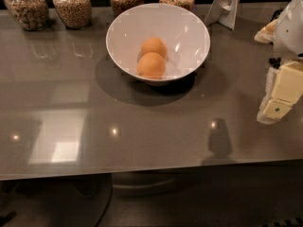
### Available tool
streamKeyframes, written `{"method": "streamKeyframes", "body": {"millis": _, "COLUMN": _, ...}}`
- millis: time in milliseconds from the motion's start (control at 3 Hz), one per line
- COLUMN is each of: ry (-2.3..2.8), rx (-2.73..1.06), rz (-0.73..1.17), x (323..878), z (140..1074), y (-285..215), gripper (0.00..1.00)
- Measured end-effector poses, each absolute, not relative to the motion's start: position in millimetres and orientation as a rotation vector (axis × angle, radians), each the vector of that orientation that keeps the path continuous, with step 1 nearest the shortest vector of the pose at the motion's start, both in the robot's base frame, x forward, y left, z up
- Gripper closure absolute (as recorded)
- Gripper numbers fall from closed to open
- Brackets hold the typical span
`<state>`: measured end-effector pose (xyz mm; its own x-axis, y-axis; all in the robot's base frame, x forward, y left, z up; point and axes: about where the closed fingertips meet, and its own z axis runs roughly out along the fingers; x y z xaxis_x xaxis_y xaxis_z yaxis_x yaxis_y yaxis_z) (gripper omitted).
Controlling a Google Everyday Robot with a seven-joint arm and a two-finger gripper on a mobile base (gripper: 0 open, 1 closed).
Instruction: Pick orange from white bowl
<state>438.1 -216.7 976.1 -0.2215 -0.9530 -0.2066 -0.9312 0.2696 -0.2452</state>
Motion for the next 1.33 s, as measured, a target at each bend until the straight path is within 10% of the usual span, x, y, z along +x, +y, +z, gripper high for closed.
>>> {"method": "streamKeyframes", "body": {"millis": 1333, "ry": 1.704, "rx": -1.954, "rz": -0.261, "x": 508.4, "z": 994.5, "y": -178.6, "gripper": 0.00}}
